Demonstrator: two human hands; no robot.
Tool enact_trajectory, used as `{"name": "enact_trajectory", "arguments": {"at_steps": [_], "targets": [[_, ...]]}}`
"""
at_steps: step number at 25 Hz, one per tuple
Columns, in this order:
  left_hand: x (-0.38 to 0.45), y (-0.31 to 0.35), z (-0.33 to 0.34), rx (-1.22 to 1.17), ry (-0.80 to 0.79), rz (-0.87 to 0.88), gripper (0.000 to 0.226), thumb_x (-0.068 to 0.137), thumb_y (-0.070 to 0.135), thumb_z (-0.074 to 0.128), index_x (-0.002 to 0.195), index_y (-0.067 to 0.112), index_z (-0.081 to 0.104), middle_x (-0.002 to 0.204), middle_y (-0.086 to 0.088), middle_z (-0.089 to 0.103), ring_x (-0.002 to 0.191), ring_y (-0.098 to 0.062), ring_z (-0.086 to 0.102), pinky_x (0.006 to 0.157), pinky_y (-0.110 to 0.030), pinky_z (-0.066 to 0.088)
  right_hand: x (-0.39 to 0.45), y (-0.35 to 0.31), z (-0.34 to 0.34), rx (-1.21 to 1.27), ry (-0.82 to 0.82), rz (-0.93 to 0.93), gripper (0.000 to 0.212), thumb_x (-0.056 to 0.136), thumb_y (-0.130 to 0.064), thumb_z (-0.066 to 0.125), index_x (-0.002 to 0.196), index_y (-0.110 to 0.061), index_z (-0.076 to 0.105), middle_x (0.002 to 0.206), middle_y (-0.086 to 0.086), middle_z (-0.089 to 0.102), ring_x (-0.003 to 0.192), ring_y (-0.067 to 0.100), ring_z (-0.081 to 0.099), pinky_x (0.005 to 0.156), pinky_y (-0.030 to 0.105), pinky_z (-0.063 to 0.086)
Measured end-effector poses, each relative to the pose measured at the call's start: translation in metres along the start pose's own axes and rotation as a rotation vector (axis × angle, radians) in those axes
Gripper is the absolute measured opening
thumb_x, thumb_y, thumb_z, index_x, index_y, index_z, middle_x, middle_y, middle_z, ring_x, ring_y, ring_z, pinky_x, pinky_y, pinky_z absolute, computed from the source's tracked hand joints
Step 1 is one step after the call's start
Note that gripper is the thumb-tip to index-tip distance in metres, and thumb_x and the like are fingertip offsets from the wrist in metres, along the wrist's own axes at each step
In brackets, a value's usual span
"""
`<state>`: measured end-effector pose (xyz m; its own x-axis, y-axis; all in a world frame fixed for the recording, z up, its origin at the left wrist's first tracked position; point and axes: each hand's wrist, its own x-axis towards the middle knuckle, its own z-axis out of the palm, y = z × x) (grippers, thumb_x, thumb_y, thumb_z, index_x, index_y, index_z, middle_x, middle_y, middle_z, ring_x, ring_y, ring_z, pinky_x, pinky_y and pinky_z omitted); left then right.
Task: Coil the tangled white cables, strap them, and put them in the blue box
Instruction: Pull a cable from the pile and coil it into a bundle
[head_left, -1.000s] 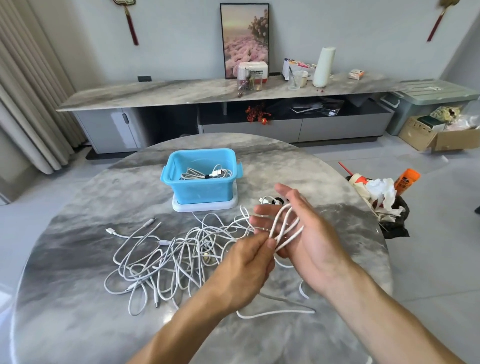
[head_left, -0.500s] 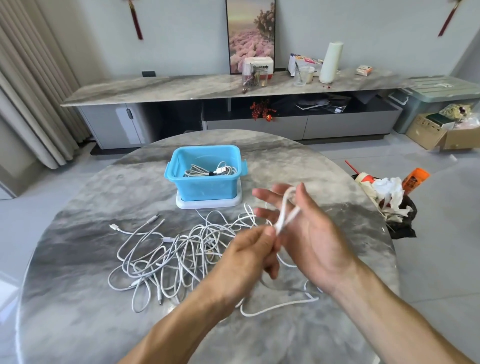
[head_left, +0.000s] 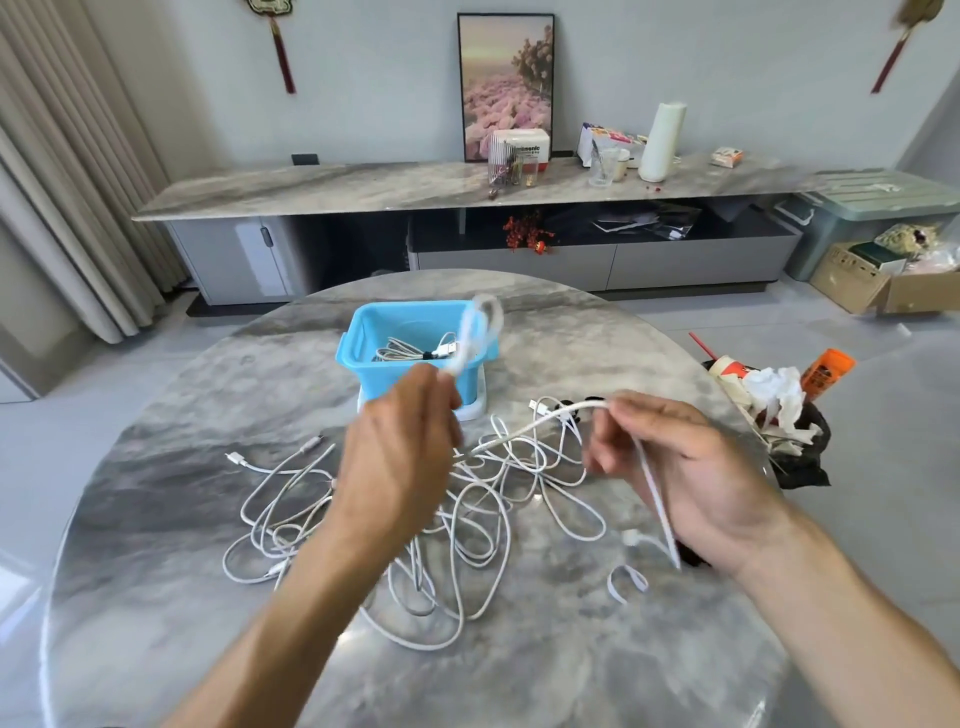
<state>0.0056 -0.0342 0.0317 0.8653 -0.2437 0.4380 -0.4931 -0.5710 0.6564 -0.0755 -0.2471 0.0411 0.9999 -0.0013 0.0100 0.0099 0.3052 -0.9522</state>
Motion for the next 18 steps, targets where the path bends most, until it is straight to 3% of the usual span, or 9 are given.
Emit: {"name": "enact_trajectory", "arguments": {"at_steps": [2, 4, 6, 7, 11, 15, 18], "targets": [[-0.011, 0.005, 0.014, 0.094, -0.175, 0.171, 0.033, 0.099, 0.039, 0.033, 0.081, 0.019, 0.052, 0.066, 0.006, 0.065, 0.059, -0.018, 0.059, 0.058, -0.038, 0.044, 0.001, -0.002, 0.0, -0.003, 0.08, -0.026, 0.02, 0.075, -0.033, 0.073, 0.073, -0.013, 0.074, 0.075, 0.003, 0.066, 0.065, 0.011, 0.053, 0.065, 0.026, 0.038], [-0.019, 0.007, 0.025, 0.076, -0.313, 0.208, 0.034, 0.1, 0.041, 0.032, 0.081, 0.02, 0.05, 0.067, 0.006, 0.065, 0.064, -0.018, 0.06, 0.063, -0.039, 0.046, 0.0, -0.005, 0.0, -0.106, 0.18, 0.028, 0.021, 0.076, -0.028, 0.066, 0.076, -0.01, 0.076, 0.062, -0.002, 0.06, 0.049, 0.004, 0.043, 0.05, 0.018, 0.03], [-0.022, 0.009, 0.028, -0.043, -0.403, 0.153, 0.035, 0.103, 0.039, 0.035, 0.081, 0.02, 0.054, 0.065, 0.005, 0.064, 0.061, -0.012, 0.057, 0.064, -0.035, 0.045, -0.001, -0.006, 0.001, -0.151, 0.22, 0.071, 0.024, 0.075, -0.028, 0.067, 0.082, -0.008, 0.077, 0.051, -0.004, 0.039, 0.04, 0.005, 0.03, 0.041, 0.02, 0.017], [-0.024, 0.012, 0.029, -0.152, -0.446, 0.076, 0.036, 0.104, 0.036, 0.037, 0.081, 0.019, 0.058, 0.064, 0.005, 0.062, 0.057, -0.009, 0.054, 0.061, -0.031, 0.043, -0.001, -0.006, 0.001, -0.137, 0.234, 0.079, 0.025, 0.076, -0.029, 0.067, 0.085, -0.008, 0.078, 0.052, -0.002, 0.037, 0.04, 0.007, 0.032, 0.04, 0.021, 0.016], [-0.023, 0.018, 0.031, -0.539, -0.513, -0.146, 0.044, 0.099, 0.041, 0.041, 0.082, 0.006, 0.06, 0.066, -0.011, 0.058, 0.054, -0.015, 0.045, 0.053, -0.028, 0.036, -0.002, 0.002, 0.007, -0.072, 0.219, 0.049, 0.025, 0.08, -0.024, 0.064, 0.092, -0.006, 0.075, 0.067, 0.01, 0.064, 0.057, 0.02, 0.065, 0.04, 0.022, 0.04], [-0.026, 0.025, 0.031, -0.658, -0.529, -0.275, 0.042, 0.106, 0.033, 0.039, 0.078, 0.008, 0.06, 0.064, -0.002, 0.06, 0.054, -0.016, 0.045, 0.05, -0.027, 0.033, 0.0, 0.007, 0.016, -0.147, 0.258, 0.018, 0.017, 0.091, -0.017, 0.06, 0.092, -0.005, 0.072, 0.075, 0.014, 0.071, 0.065, 0.021, 0.07, 0.048, 0.023, 0.047], [-0.026, 0.026, 0.031, -0.613, -0.56, -0.258, 0.045, 0.102, 0.041, 0.039, 0.074, 0.012, 0.058, 0.056, 0.004, 0.054, 0.049, -0.012, 0.04, 0.047, -0.023, 0.032, -0.002, 0.007, 0.018, -0.258, 0.315, -0.025, 0.017, 0.096, -0.012, 0.058, 0.09, -0.005, 0.073, 0.071, 0.012, 0.072, 0.064, 0.02, 0.069, 0.05, 0.023, 0.048]]}}
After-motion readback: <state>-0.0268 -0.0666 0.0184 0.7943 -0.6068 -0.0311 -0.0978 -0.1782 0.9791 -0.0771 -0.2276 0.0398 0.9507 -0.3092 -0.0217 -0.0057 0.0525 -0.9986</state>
